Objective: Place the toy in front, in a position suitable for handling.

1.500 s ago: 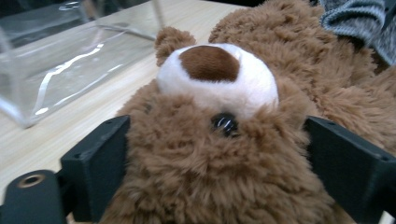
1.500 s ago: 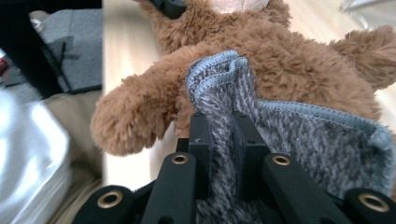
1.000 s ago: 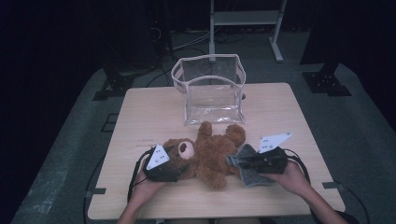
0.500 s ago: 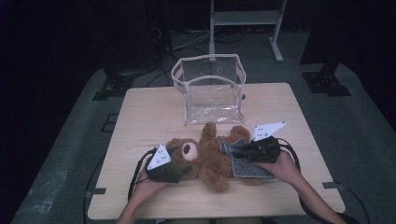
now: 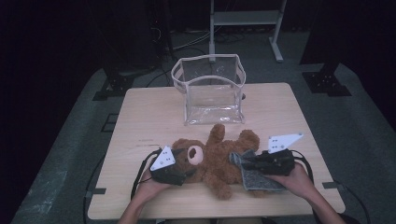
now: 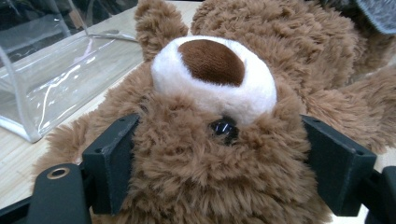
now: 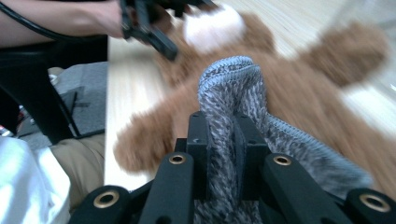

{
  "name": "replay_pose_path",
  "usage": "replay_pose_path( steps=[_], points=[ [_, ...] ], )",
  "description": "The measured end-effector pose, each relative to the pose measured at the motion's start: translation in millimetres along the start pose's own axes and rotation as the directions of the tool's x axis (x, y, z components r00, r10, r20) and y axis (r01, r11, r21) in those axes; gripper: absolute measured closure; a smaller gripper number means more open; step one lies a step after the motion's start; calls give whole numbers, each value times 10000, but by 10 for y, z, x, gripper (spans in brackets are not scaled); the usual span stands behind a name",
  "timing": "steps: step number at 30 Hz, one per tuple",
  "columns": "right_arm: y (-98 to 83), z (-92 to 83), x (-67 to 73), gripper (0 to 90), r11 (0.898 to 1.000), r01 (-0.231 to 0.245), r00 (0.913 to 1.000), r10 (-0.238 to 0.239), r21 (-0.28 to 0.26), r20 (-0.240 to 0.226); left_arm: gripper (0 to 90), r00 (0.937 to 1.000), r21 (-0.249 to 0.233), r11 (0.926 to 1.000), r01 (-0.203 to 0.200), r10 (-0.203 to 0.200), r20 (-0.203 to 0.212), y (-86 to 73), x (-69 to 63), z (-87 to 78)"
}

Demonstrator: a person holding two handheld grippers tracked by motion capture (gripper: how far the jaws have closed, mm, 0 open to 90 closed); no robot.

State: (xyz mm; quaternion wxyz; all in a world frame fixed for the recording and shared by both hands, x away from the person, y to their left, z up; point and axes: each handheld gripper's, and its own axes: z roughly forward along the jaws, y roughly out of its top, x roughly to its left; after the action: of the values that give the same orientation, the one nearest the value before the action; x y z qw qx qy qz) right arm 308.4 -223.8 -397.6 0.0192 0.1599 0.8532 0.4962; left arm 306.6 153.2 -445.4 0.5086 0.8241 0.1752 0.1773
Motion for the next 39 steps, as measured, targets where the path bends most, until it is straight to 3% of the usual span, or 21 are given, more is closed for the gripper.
replay_pose_path(
  steps=[4, 6, 9, 11, 14, 17, 20, 26, 30, 34, 37, 39],
  points=[
    [143, 129, 81, 780, 9992, 401, 9983, -403, -58, -431, 185, 10000, -16, 10000, 68, -68, -44, -11, 15, -4],
    [113, 141, 79, 778, 9987, 498, 9983, -495, 87, -291, 184, 9999, -19, 10000, 78, -79, -63, -6, 11, -2],
    [-19, 77, 41, 780, 9996, 124, 9999, -122, 271, -43, 188, 9994, -46, 9995, 313, -313, -123, 7, -9, 21],
    [-39, 42, 56, 780, 9996, -40, 9999, 36, 285, 123, 189, 9996, -32, 9997, 233, -233, -149, 24, -37, 63],
    [100, 115, 151, 780, 9972, 478, 9984, -494, 567, 263, 188, 9997, 39, 9999, 145, -144, -208, 51, -61, 92],
    [258, 310, 232, 780, 9942, 855, 9963, -852, 645, -68, 187, 9996, 96, 9999, 100, -98, -265, 56, -71, 88],
    [271, 462, 273, 779, 9872, 1200, 9927, -1183, 1049, -224, 188, 9996, 124, 9999, 35, -32, -269, 52, -68, 87],
    [66, 310, 258, 775, 9942, 633, 9979, -621, 867, -164, 190, 9994, 136, 9999, -23, 28, -337, 71, -104, 116],
    [117, 352, 288, 776, 9933, 574, 9983, -561, 999, -156, 194, 9993, 273, 9996, 2, 9, -378, 86, -114, 123],
    [268, 609, 381, 776, 9846, 1055, 9931, -972, 1396, -649, 197, 9990, 332, 9994, -44, 59, -442, 95, -122, 127],
    [247, 780, 460, 778, 9575, 1777, 9837, -1662, 2273, -689, 199, 9991, 368, 9992, -137, 151, -399, 87, -116, 118],
    [183, 752, 473, 779, 9585, 1709, 9848, -1587, 2281, -711, 201, 9992, 365, 9992, -175, 188, -362, 81, -116, 113]
  ],
)
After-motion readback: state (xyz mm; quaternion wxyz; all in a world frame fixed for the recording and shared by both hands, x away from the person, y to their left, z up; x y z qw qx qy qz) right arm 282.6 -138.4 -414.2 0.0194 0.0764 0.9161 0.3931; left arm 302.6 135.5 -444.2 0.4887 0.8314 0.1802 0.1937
